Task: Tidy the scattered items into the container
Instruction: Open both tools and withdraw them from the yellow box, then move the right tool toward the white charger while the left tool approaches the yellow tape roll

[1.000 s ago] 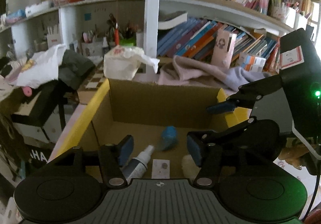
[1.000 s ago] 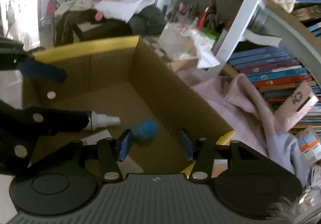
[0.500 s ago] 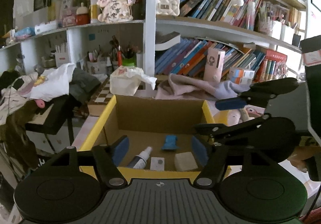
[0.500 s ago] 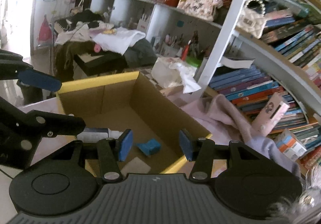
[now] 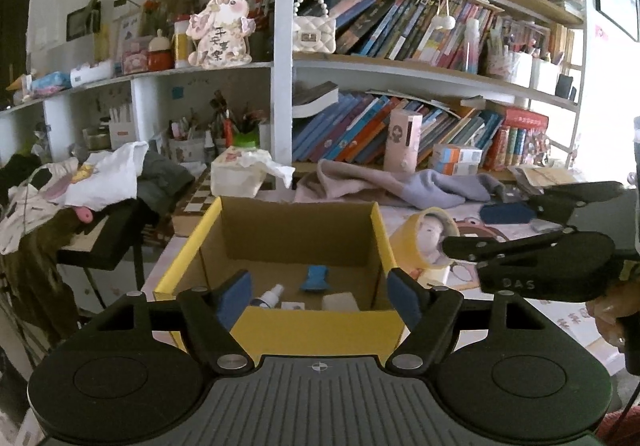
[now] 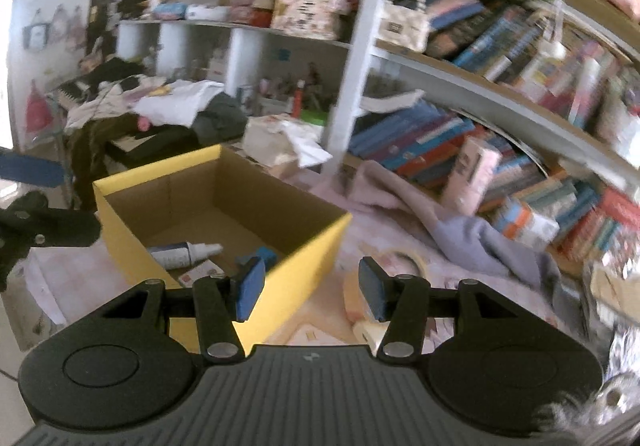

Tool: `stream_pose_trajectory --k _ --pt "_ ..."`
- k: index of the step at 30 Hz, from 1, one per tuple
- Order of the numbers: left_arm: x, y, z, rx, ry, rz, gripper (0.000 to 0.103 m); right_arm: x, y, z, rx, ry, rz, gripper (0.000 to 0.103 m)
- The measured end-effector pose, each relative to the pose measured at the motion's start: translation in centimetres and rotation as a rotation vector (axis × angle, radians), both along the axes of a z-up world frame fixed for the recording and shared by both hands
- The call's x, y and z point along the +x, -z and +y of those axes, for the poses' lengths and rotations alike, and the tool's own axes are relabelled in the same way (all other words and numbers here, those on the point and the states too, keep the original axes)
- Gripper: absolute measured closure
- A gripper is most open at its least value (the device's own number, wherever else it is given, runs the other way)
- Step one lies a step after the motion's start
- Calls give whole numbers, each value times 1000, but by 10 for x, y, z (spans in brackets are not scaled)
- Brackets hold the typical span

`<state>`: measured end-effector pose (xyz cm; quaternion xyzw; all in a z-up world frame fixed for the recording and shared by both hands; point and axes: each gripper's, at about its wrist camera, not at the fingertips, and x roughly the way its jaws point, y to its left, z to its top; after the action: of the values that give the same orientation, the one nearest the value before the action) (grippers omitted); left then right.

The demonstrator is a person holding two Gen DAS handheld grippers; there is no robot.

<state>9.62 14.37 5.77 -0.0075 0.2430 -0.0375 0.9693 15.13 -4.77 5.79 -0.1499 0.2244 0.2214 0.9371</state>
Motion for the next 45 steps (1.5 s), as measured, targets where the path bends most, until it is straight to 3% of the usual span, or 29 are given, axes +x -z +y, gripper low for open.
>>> stream_pose_trajectory --k 12,18,26,35,45 --pt "-28 7 -20 -17 15 14 26 -42 5 -34 42 72 13 53" --pt "-46 14 -34 -13 23 21 19 -67 14 -42 61 106 -1 49" --pt "-65 35 -49 1 71 89 19 -97 38 -42 31 116 84 48" --pt "-76 44 -53 -2 100 117 19 -117 47 -38 0 116 94 47" --pt "-73 48 -61 -5 159 129 18 -117 49 -56 1 214 115 45"
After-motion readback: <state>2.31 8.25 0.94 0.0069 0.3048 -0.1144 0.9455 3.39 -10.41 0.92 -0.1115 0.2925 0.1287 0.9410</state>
